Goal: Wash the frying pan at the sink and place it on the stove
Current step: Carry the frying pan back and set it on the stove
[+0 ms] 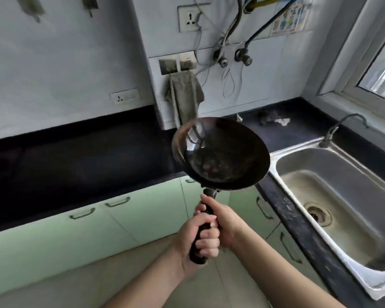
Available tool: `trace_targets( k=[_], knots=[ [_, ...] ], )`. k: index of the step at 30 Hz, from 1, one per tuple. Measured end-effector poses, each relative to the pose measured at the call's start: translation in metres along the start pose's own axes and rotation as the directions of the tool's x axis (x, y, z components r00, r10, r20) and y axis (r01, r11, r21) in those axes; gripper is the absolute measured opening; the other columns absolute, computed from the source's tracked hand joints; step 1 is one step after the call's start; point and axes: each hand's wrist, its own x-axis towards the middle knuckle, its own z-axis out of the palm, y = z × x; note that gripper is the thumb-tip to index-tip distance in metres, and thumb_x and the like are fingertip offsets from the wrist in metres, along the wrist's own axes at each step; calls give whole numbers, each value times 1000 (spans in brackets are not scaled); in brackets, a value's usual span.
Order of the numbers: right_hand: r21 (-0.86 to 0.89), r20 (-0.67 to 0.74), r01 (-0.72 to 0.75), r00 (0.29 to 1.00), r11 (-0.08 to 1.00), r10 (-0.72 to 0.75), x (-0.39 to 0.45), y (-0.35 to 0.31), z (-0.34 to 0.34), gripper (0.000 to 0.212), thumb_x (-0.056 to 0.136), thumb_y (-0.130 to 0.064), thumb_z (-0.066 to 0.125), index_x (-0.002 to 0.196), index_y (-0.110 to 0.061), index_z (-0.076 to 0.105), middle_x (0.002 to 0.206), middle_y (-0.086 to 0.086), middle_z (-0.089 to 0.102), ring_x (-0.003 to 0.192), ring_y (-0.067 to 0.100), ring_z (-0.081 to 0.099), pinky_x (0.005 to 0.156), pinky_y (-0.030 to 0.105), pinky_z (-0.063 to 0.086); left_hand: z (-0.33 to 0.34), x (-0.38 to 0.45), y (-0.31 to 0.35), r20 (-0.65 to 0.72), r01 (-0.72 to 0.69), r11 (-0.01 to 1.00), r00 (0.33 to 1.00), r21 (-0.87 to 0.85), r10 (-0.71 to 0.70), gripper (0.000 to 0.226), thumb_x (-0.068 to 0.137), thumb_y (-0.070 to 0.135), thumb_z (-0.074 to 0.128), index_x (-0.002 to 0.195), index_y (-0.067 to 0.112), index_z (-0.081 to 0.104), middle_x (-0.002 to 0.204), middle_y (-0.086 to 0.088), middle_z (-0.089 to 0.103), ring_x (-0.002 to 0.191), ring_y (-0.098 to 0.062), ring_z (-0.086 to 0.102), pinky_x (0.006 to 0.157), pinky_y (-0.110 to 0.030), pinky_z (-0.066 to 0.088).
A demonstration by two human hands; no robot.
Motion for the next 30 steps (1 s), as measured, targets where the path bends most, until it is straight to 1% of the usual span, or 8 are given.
trace_targets(
  k=[3,5,9,13,16,19,24,30],
  knots=[
    [-87,-28,-107,994,990,105,12,30,29,42,93,-37,53,58,-15,49,59,-1,47,46,10,46,52,22,38,-29,-34,-2,-37,-52,988,998,-148,46,21,76,16,62,61,13,49,41,4,30,23,-7,28,26,-14,22],
    [-157,-56,-182,983,971,175,17,53,49,41,92,-38,56,57,-17,51,57,-4,47,42,10,45,48,22,38,-50,-59,-5,-64,-82,971,996,-223,70,20,76,15,63,62,12,50,41,5,30,24,-7,28,26,-15,22],
    [-345,-151,-311,950,886,275,21,108,97,46,91,-41,58,54,-17,48,42,-3,41,34,12,45,37,21,40,-96,-117,-11,-87,-129,917,991,-378,104,21,79,14,62,63,10,49,41,4,33,24,-8,31,25,-17,25],
    [-438,-178,-383,924,813,339,19,170,144,49,91,-42,58,52,-15,44,40,-1,40,34,13,45,38,20,41,-143,-178,-24,-144,-206,879,977,-431,158,21,79,17,60,63,10,49,41,4,32,24,-8,31,25,-17,26],
    [-506,-176,-382,923,773,341,19,214,177,47,90,-41,60,55,-13,46,41,1,42,35,15,47,38,21,43,-173,-221,-35,-196,-276,862,958,-426,210,22,78,17,61,62,12,48,42,4,31,25,-7,29,25,-17,24],
    [-578,-147,-342,936,741,319,21,253,208,44,89,-38,62,55,-13,50,40,1,46,35,15,48,38,21,43,-199,-262,-42,-242,-345,855,933,-387,267,22,78,17,60,61,12,48,42,4,30,26,-7,28,26,-17,24],
    [-630,-20,-286,935,722,354,29,304,256,42,90,-36,61,53,-16,53,43,-2,48,37,12,48,38,19,41,-234,-320,-47,-285,-454,834,883,-314,373,21,77,19,61,62,13,49,42,5,30,27,-7,28,27,-18,23],
    [-725,113,-210,903,656,414,42,347,315,43,90,-37,59,52,-18,55,45,-4,48,41,11,49,42,19,44,-268,-375,-40,-320,-589,764,800,-261,508,19,78,21,60,64,15,49,43,5,31,28,-6,27,28,-19,26]
  ],
)
